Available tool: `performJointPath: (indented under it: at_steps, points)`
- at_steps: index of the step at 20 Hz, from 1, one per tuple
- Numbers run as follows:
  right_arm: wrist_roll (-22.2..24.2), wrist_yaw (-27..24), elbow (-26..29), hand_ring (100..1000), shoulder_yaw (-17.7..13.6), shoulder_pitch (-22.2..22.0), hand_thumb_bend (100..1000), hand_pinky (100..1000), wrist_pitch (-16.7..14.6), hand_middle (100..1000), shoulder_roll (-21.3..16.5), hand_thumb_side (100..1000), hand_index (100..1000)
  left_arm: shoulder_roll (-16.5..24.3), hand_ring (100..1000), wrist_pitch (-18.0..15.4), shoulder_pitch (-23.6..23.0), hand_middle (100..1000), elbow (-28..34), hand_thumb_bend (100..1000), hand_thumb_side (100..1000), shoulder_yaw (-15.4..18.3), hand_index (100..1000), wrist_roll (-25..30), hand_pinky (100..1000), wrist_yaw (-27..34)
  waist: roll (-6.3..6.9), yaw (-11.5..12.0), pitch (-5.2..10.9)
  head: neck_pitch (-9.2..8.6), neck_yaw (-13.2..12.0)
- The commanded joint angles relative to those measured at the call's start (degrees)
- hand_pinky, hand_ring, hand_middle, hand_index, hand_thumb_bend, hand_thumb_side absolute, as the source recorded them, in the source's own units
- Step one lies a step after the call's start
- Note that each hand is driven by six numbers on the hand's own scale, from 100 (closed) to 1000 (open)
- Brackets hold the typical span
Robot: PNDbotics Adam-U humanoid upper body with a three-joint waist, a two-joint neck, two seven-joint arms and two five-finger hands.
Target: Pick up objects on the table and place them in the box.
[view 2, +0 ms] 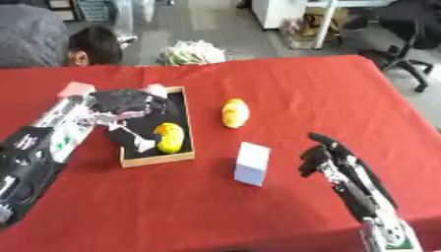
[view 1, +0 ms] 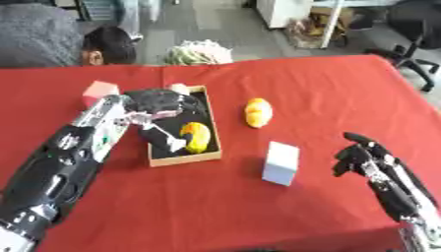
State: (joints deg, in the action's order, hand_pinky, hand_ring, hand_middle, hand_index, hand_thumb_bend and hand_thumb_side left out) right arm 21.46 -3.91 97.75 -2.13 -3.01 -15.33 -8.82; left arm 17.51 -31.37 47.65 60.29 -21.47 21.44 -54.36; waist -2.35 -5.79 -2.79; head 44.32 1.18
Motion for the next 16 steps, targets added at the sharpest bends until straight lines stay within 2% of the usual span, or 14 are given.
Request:
performJointPath:
  at_steps: [1,3,5,8,11,13,16]
  points:
    - [-0.05,-0.2,0.78,560,-0.45,0.49,100,529,-0.14,588,-0.63,621,890,4.64,810,3.5,3.08,837,4.04,100,257,3.41,889,-2.41,826,3.16,-0.6,0.14,0.77,-0.21,0.22]
    - [-0.07,-0.17,0.81,560,-0.49,0.51,100,529,-0.13,588,-0.68,619,890,7.3,817,6.07,4.6,845,4.38,101,263,5.61,894,-5.1,833,1.1,-0.4,0.1,0.76,-0.21,0.35]
    - [-0.06,-0.1,0.81,560,-0.47,0.52,100,529,-0.1,588,-0.8,626,890,9.09,835,6.43,5.85,862,1.63,192,292,7.54,907,-6.92,846,-3.38,-0.23,-0.05,0.64,-0.21,0.45]
    - [-0.05,-0.04,0.86,560,-0.44,0.7,100,529,-0.14,588,-0.78,631,891,10.79,848,4.05,7.78,874,-5.44,217,315,10.49,916,-8.26,851,-9.99,-0.25,-0.59,0.08,-0.21,0.25]
    - [-0.01,-0.1,0.95,560,-0.35,1.11,100,529,-0.15,588,-0.53,635,891,11.81,866,1.43,9.07,885,-11.26,310,370,12.69,932,-8.14,865,-16.04,-0.54,-1.47,-0.66,-0.21,-0.02]
    - [0.02,-0.17,1.01,560,-0.31,1.32,100,529,-0.2,588,-0.33,636,891,12.17,880,1.2,9.47,893,-13.98,370,399,13.91,940,-8.02,874,-20.49,-0.83,-2.16,-1.17,-0.21,-0.32]
    - [0.01,-0.26,1.06,560,-0.33,1.52,100,530,-0.26,589,-0.08,640,891,12.34,889,1.36,9.81,898,-16.7,405,411,15.35,941,-8.87,878,-25.9,-1.15,-2.88,-1.75,-0.21,-0.73]
